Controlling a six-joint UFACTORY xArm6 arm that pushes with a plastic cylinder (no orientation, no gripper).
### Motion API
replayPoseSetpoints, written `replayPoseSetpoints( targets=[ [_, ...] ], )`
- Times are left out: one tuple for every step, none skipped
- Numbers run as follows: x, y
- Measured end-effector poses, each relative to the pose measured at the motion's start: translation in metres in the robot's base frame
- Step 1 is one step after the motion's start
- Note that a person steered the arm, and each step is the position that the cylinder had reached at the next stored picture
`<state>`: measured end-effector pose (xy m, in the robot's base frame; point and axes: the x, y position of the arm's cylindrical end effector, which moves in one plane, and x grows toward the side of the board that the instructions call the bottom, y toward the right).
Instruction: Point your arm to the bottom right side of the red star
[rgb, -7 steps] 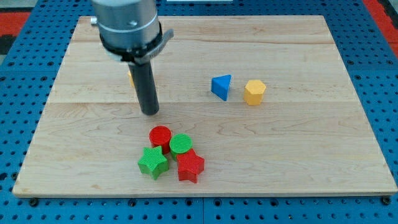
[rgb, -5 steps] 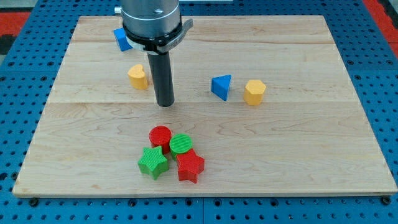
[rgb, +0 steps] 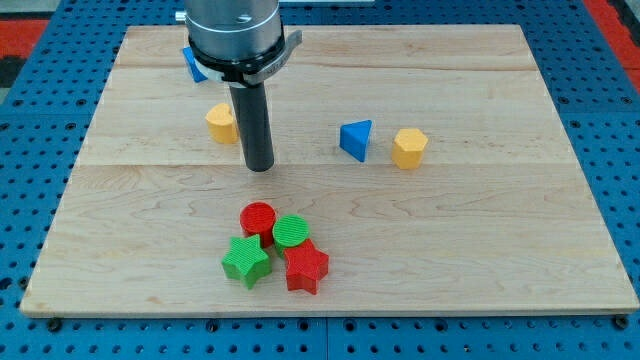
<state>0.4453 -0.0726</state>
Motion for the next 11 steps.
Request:
replayPoseSetpoints(
  targets=[
    [0.001,0.0],
    [0.001,0.039],
    [0.001,0.072],
    [0.001,0.072],
    [0.001,0.07],
    [0.001,0.07],
    [0.001,0.073],
    [0.008,0.075],
    [0.029,0.082],
    [0.034,0.106],
    [0.035,0.115]
  ],
)
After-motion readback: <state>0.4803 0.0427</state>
